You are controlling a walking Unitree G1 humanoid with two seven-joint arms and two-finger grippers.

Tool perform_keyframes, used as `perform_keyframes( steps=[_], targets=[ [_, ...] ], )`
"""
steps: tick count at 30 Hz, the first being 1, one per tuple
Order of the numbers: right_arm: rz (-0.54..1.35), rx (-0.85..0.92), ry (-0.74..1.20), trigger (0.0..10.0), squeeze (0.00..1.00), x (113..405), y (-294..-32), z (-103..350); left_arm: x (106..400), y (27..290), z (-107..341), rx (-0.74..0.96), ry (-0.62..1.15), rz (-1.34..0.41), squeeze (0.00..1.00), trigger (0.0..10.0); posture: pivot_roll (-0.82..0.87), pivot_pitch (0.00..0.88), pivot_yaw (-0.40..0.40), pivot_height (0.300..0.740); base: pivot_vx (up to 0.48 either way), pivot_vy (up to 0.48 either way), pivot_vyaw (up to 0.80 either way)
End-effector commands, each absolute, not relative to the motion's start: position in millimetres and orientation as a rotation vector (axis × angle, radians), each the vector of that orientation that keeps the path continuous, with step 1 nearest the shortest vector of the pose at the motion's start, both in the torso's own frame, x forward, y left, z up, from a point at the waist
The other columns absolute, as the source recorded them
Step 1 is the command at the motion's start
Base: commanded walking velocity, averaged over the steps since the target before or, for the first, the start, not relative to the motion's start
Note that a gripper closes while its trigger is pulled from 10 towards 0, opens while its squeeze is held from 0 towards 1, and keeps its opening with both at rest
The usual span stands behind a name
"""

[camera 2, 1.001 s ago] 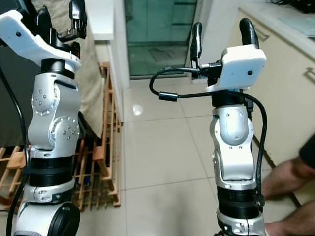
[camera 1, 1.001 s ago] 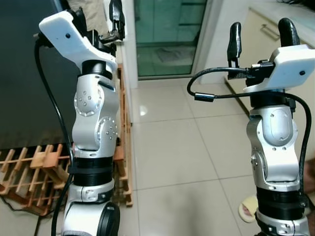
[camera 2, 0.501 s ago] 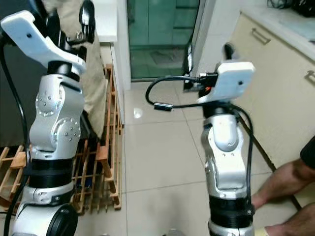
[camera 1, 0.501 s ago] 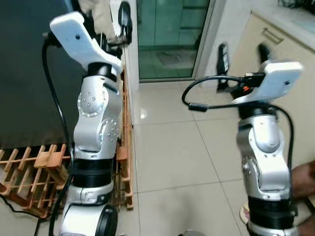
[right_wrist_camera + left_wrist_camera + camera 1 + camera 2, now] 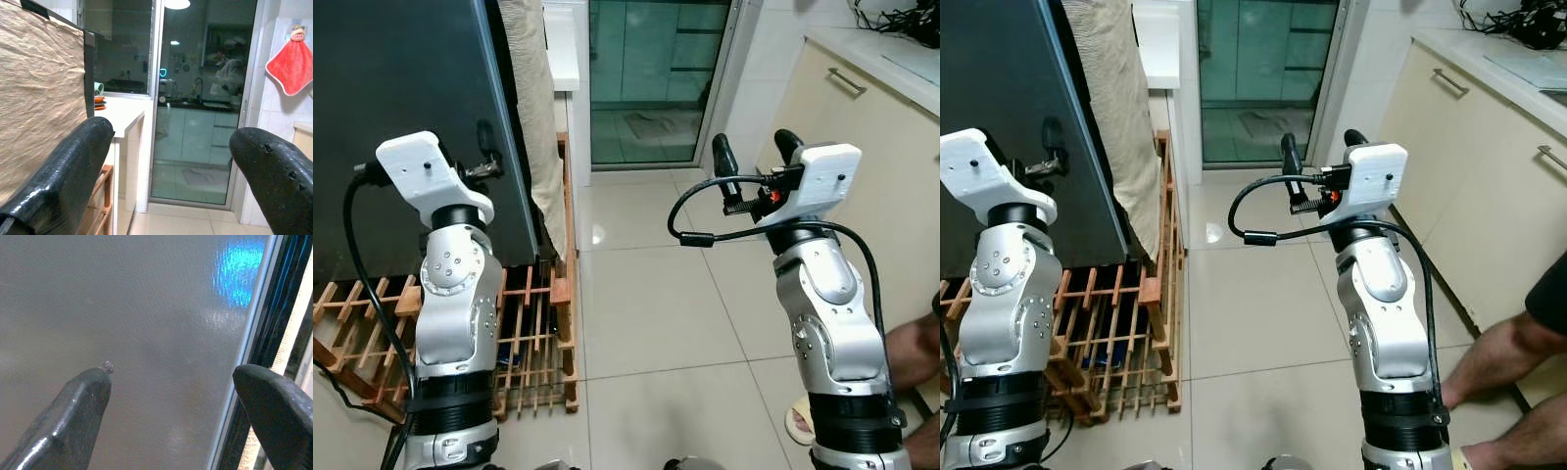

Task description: Restocking fridge

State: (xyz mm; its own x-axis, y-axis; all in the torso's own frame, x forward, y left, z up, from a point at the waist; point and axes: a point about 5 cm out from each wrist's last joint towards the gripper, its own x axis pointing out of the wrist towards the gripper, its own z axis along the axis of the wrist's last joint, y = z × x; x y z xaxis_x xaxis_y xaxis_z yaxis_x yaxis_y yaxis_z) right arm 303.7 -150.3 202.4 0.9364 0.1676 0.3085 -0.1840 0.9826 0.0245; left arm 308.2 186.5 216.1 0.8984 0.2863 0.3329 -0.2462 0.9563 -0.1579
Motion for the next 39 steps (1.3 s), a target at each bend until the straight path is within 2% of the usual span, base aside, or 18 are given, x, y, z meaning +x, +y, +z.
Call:
perform_keyframes(
  steps=[1,11,13,21,24,39],
  targets=[
    [0.144,0.078,-0.316,10.0,0.15,310.7,-157.4,206.8,306.4,181.9,224.8,-0.101,-0.394,0.267,0.0,10.0,-0.07,0.0,-0.026,0.74,0.0,0.0,0.77],
    [0.13,0.051,-0.315,10.0,0.17,311.5,-160.2,204.0,305.8,157.8,236.7,-0.085,-0.461,0.128,0.0,10.0,-0.07,0.0,-0.026,0.74,0.0,0.0,0.74],
    [0.131,0.043,-0.317,10.0,0.15,309.7,-159.9,202.9,305.2,149.0,239.1,-0.094,-0.474,0.066,0.0,10.0,-0.09,0.0,-0.015,0.74,0.0,0.0,0.0],
    [0.097,0.042,-0.31,10.0,0.15,305.7,-162.1,197.2,309.0,149.8,232.6,-0.134,-0.428,0.06,0.0,10.0,-0.09,0.0,-0.01,0.74,0.0,0.0,0.0],
    [0.096,0.041,-0.308,10.0,0.15,304.2,-159.9,195.5,315.0,148.5,228.2,-0.077,-0.39,0.067,0.0,10.0,-0.09,0.0,-0.006,0.74,0.0,-0.48,0.0],
    [0.089,0.039,-0.305,10.0,0.15,298.8,-157.7,192.7,326.0,140.4,224.0,-0.127,-0.361,0.023,0.0,10.0,-0.11,0.0,0.005,0.74,0.0,-0.475,0.0]
  ],
)
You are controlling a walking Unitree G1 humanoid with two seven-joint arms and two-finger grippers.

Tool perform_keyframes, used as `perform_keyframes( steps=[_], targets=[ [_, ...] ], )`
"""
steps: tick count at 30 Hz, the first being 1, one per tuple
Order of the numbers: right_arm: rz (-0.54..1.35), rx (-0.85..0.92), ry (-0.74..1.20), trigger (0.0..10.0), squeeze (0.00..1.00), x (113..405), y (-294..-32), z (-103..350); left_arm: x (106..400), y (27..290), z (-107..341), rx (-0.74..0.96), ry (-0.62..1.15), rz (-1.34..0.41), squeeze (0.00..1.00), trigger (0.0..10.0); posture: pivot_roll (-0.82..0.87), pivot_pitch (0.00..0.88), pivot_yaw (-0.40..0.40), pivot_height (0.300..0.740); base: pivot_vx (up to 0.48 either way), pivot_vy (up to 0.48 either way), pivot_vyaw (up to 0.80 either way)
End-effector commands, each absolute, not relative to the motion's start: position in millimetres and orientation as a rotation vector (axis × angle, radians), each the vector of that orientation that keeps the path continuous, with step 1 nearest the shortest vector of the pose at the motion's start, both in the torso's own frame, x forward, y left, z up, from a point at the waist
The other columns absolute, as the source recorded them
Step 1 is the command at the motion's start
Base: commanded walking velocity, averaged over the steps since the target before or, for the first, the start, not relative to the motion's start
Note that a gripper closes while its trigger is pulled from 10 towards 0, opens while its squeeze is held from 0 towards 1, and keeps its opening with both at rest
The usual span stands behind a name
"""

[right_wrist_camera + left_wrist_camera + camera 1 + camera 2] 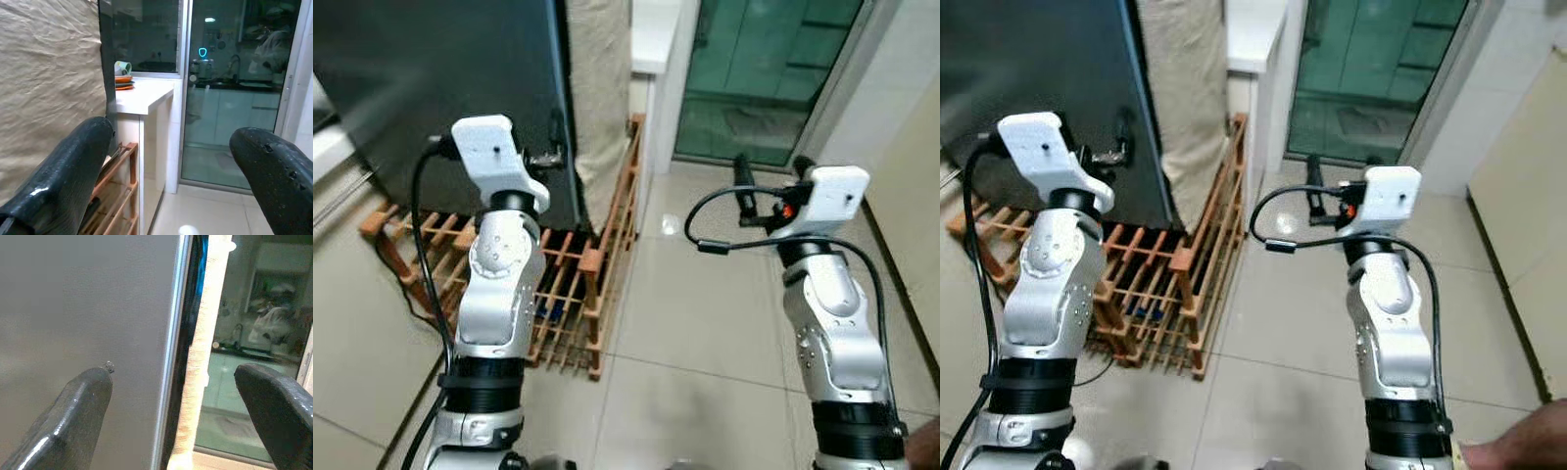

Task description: Restocking fridge

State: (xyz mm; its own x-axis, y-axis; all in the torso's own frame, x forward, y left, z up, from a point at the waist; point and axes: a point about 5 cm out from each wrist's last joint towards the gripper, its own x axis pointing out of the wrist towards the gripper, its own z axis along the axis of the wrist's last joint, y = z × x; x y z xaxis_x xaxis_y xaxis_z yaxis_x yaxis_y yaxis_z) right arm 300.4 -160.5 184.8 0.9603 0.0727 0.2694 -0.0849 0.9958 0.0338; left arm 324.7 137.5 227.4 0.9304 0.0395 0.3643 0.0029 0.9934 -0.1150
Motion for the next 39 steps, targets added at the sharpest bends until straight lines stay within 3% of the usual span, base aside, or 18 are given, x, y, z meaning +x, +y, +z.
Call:
perform_keyframes(
  steps=[1,8,9,12,21,39],
  targets=[
    [0.089,0.039,-0.305,10.0,0.15,298.7,-157.6,192.6,326.2,140.1,223.4,-0.134,-0.358,0.022,0.0,10.0,-0.11,0.0,0.005,0.74,0.0,-0.465,0.0],
    [0.085,0.02,-0.316,10.0,0.15,298.0,-158.0,193.7,331.0,138.0,220.4,-0.124,-0.337,0.025,0.0,10.0,-0.11,0.0,0.006,0.74,0.0,0.0,0.0],
    [0.028,-0.12,-0.453,10.0,0.15,290.6,-164.1,210.1,326.2,143.7,225.6,-0.205,-0.386,0.035,0.0,10.0,-0.12,0.0,0.007,0.74,0.0,0.0,0.0],
    [-0.015,-0.169,-0.542,10.0,0.15,284.5,-168.7,225.8,320.0,150.1,238.7,-0.245,-0.472,0.058,0.0,10.0,-0.12,0.0,0.005,0.74,0.0,0.0,0.0],
    [-0.046,-0.142,-0.63,10.0,0.15,284.5,-171.2,255.2,317.6,140.8,270.2,-0.21,-0.571,0.039,0.0,10.0,-0.12,0.0,-0.005,0.74,0.0,0.0,0.0],
    [-0.003,-0.152,-0.659,10.0,0.15,288.1,-159.0,260.5,318.3,142.2,273.4,-0.226,-0.573,0.079,0.0,10.0,-0.12,0.0,-0.005,0.74,0.468,0.0,0.0]
  ],
)
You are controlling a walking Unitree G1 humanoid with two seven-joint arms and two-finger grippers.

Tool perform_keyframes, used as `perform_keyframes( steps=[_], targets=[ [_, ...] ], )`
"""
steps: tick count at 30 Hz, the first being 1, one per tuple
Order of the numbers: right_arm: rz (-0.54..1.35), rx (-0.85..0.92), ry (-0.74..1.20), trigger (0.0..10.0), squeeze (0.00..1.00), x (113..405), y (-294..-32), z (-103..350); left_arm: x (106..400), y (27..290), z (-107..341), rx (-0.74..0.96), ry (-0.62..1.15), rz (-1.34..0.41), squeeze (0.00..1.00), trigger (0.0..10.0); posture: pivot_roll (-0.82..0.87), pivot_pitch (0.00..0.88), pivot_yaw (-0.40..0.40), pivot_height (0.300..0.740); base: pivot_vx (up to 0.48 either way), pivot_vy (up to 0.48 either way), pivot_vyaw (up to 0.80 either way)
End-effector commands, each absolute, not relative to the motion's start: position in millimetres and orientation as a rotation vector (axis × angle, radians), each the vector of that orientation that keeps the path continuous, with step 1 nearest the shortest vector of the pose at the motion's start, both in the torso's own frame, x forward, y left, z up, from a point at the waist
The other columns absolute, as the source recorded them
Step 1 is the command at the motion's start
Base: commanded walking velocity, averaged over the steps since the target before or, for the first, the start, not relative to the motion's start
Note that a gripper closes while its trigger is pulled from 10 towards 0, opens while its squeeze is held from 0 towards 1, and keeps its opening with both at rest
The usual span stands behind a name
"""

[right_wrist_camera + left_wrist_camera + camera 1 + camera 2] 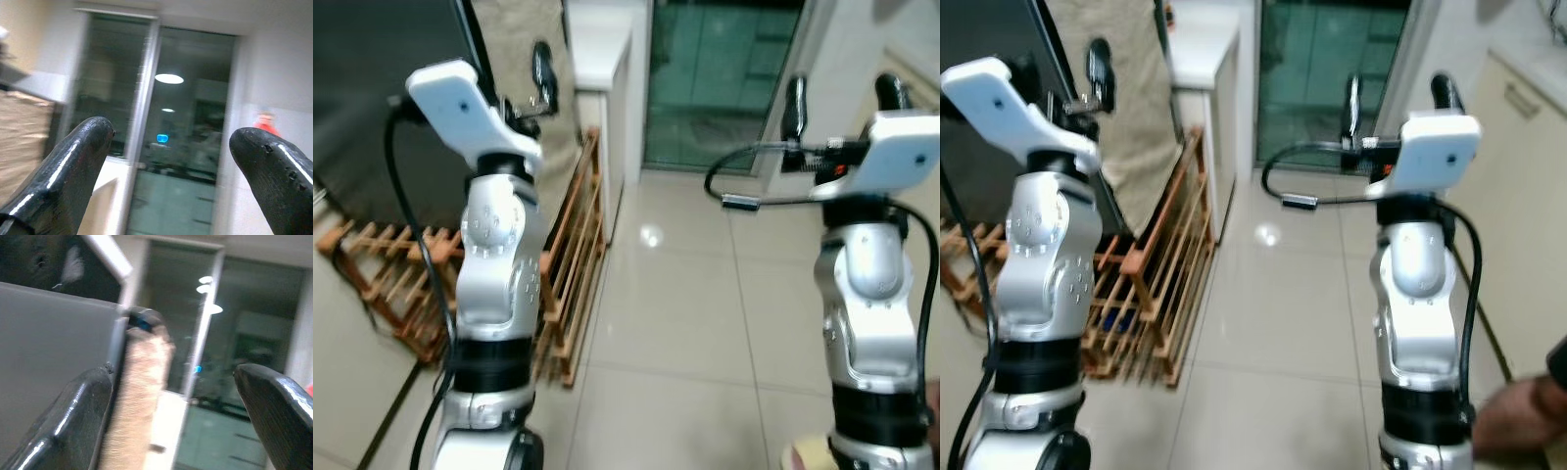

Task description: Restocking fridge

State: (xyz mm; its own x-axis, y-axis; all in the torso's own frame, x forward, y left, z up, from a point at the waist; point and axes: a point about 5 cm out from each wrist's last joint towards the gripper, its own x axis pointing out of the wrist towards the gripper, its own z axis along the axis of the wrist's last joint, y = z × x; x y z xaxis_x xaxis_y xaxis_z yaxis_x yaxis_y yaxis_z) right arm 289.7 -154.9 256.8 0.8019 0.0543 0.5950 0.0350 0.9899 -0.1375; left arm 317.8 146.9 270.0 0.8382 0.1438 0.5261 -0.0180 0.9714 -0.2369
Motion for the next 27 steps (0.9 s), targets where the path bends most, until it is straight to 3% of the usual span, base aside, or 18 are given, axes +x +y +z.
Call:
perform_keyframes(
  steps=[1,6,11,20,27],
  targets=[
    [0.003,-0.151,-0.652,10.0,0.15,288.9,-158.1,259.5,319.0,142.4,273.6,-0.226,-0.571,0.08,0.0,10.0,-0.12,0.0,-0.005,0.74,0.454,0.0,0.0],
    [0.007,-0.15,-0.641,10.0,0.15,289.1,-157.5,257.0,319.6,140.8,273.4,-0.235,-0.568,0.065,0.0,10.0,-0.12,0.0,-0.003,0.74,0.445,0.0,0.0],
    [0.01,-0.128,-0.599,10.0,0.15,290.1,-158.9,249.5,321.5,139.8,273.4,-0.219,-0.56,0.049,0.0,10.0,-0.12,0.0,-0.002,0.74,0.0,0.0,0.0],
    [0.047,0.015,-0.338,10.0,0.14,293.9,-166.3,201.9,349.7,180.3,239.0,-0.177,-0.339,0.28,0.0,10.0,-0.13,0.0,0.009,0.74,0.0,0.0,0.0],
    [0.038,0.02,-0.293,10.0,0.15,287.7,-169.5,191.5,352.2,175.8,226.1,-0.188,-0.292,0.266,0.0,10.0,-0.15,0.0,0.01,0.74,0.0,0.0,0.27]
  ],
)
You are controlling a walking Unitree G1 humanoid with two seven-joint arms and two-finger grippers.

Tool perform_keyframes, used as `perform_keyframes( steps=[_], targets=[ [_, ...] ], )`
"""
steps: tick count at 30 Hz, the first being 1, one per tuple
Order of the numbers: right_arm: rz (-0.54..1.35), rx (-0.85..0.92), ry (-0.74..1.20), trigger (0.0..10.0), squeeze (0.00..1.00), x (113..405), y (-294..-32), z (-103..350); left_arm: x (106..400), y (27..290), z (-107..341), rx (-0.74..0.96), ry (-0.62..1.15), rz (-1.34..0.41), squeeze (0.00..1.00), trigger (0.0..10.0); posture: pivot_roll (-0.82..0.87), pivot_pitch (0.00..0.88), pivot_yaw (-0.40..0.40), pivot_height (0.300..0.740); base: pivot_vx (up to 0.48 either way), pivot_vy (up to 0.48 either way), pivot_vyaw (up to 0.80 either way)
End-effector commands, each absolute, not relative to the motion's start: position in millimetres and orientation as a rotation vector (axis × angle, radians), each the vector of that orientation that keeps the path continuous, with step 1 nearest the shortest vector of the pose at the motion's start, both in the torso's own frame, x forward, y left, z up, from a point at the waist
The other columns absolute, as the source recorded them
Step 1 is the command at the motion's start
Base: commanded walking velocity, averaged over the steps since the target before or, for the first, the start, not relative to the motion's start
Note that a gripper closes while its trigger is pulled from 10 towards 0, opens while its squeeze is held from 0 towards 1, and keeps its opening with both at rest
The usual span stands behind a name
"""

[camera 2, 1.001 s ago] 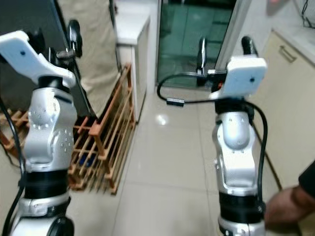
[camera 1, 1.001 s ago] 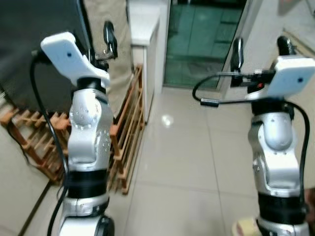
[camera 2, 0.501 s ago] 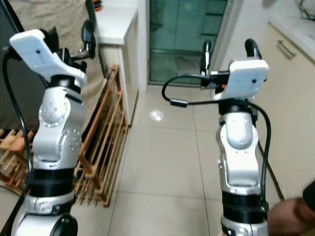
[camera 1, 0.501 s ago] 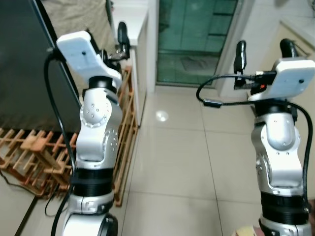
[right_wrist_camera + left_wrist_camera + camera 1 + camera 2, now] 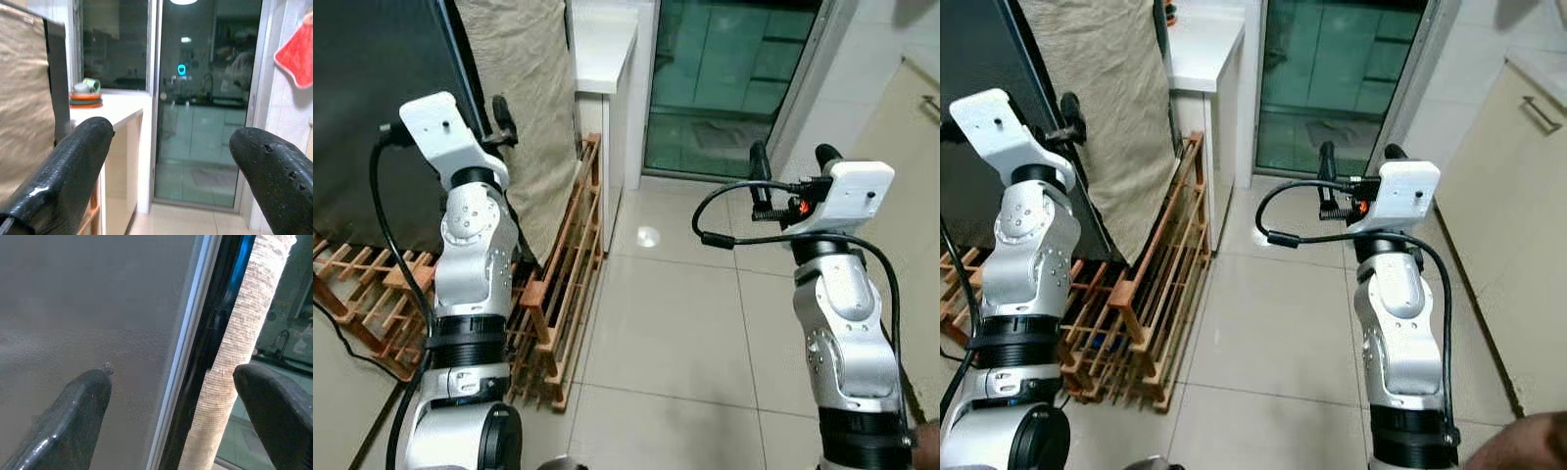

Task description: Restocking fridge

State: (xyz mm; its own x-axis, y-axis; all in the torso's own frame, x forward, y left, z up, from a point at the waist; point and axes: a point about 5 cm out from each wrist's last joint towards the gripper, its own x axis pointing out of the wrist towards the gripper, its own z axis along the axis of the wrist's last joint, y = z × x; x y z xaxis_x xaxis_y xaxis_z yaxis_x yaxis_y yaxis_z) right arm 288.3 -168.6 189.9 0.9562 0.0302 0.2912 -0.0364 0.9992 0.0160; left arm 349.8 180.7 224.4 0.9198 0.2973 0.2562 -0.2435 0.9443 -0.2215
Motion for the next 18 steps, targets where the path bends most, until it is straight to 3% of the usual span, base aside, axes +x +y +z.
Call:
perform_keyframes(
  steps=[1,5,18],
  targets=[
    [0.037,0.018,-0.287,10.0,0.15,287.6,-170.5,190.4,352.7,174.3,225.6,-0.195,-0.289,0.258,0.0,10.0,-0.15,0.0,0.009,0.74,0.0,0.0,0.78],
    [0.038,0.014,-0.269,10.0,0.15,286.5,-172.4,188.0,353.7,171.6,225.4,-0.21,-0.291,0.231,0.0,10.0,-0.15,0.0,0.008,0.74,0.0,0.0,0.71],
    [0.052,0.012,-0.225,10.0,0.14,282.0,-172.1,177.7,348.3,138.3,194.0,-0.259,-0.176,-0.03,0.0,10.0,-0.15,0.0,0.01,0.74,0.0,0.0,0.0]
  ],
)
